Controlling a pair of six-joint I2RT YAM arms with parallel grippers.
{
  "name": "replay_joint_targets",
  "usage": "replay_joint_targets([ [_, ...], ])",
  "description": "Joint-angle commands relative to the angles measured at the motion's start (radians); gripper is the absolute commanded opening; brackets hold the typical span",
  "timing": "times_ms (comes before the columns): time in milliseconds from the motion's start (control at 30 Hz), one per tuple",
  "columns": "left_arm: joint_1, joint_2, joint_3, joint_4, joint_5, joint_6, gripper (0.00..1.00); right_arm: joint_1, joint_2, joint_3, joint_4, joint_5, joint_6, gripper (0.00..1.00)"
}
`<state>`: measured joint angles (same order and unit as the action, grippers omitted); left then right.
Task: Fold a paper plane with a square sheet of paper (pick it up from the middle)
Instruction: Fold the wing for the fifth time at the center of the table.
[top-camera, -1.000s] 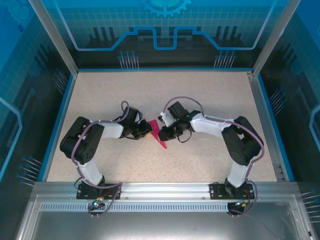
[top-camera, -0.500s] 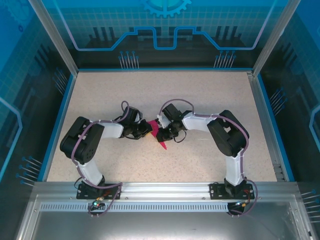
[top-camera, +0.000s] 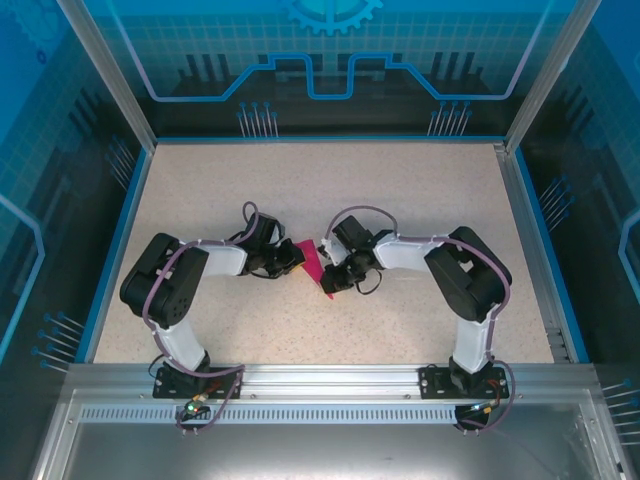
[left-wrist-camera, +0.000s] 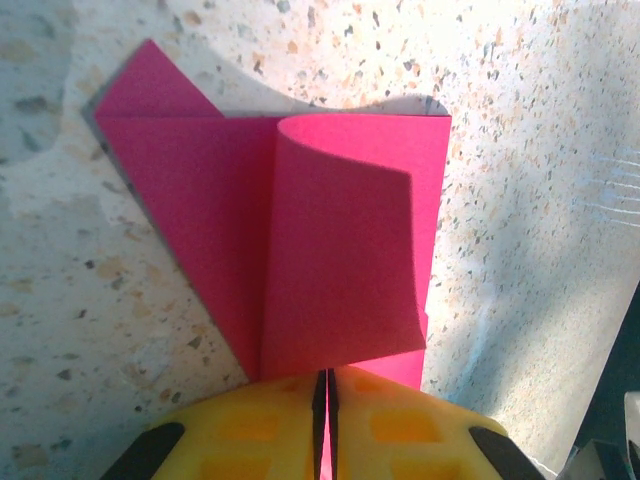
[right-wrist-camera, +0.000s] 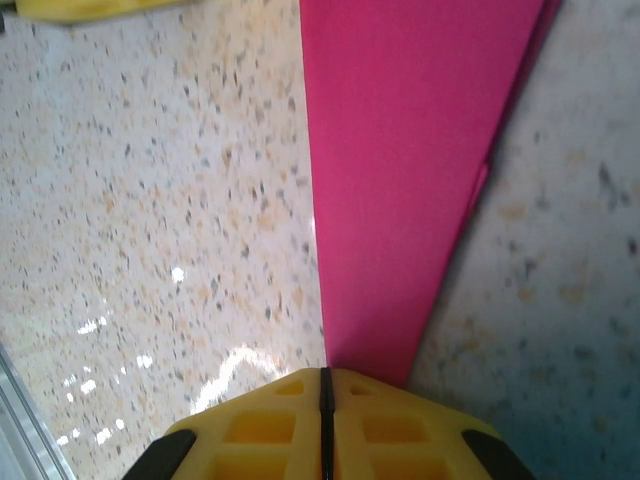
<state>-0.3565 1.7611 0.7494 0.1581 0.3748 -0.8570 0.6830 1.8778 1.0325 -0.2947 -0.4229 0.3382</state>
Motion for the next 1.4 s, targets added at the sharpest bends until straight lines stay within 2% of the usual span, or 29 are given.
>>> replay_joint_targets([
  [0,-0.001,0.032,0.001,-0.073,-0.048,0.024,0.15,0.024,-0.007,-0.045,-0.123,0.01,-0.012,0.09],
  [167,-0.008,-0.042,-0.025,0.049,0.05,0.009,0.17,0.021,0.017,-0.019,-0.116,0.021,0.026,0.08],
  [333,-0.053,-0.109,-0.041,0.087,0.07,-0.026,0.18,0.018,0.021,-0.016,-0.121,0.025,0.036,0.08],
  [567,-0.101,-0.101,-0.099,0.133,0.054,-0.083,0.16,0.013,0.027,-0.019,-0.118,0.024,0.048,0.08],
  [1000,-0.142,-0.044,-0.11,0.147,0.079,-0.084,0.16,0.01,0.041,-0.013,-0.123,0.024,0.064,0.08],
  [1133,-0.142,-0.018,-0.096,0.14,0.071,-0.076,0.15,0.009,0.042,-0.015,-0.125,0.031,0.064,0.08],
  [1367,-0.132,-0.035,-0.041,0.009,-0.036,-0.005,0.15,0.012,0.044,-0.027,-0.152,0.069,0.049,0.08],
])
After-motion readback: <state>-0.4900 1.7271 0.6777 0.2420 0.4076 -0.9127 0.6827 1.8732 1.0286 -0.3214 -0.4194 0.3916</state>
